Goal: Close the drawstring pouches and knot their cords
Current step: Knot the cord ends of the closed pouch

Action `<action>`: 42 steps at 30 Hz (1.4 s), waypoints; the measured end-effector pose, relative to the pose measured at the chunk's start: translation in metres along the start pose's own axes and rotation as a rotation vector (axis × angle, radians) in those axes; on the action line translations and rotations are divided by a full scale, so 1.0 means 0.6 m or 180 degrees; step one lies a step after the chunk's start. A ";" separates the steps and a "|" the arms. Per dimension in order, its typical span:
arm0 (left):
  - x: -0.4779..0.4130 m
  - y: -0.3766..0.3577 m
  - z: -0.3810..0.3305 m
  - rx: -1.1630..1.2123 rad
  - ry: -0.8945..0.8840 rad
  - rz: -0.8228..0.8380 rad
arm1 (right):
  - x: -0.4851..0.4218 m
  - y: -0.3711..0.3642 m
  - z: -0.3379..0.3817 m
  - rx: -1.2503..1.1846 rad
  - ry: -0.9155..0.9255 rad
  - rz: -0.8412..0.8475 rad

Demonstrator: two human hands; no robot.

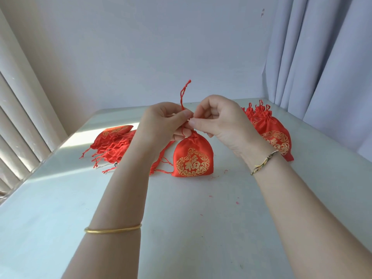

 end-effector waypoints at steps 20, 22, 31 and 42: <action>-0.003 0.021 -0.006 -0.0011 0.0100 -0.0305 | -0.008 -0.007 0.017 0.1779 0.0352 0.0045; 0.004 0.026 -0.017 -0.0410 -0.0103 -0.0501 | -0.006 0.002 0.003 0.1500 0.0095 -0.0061; 0.034 -0.007 -0.072 -0.1594 -0.1075 -0.0840 | 0.033 -0.002 -0.072 -0.1101 -0.1582 -0.0846; 0.017 -0.009 -0.048 -0.2035 -0.0953 -0.1057 | 0.040 -0.011 -0.080 -0.1636 -0.1878 -0.0850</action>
Point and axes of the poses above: each hand's wrist, its own x-axis away from the middle knuckle, its own y-axis out of the back of the hand, z = x × y, the point moved 9 cm from there along -x, towards the middle knuckle, and after that the axes turned 14 degrees about y, right-handed, at the moved point
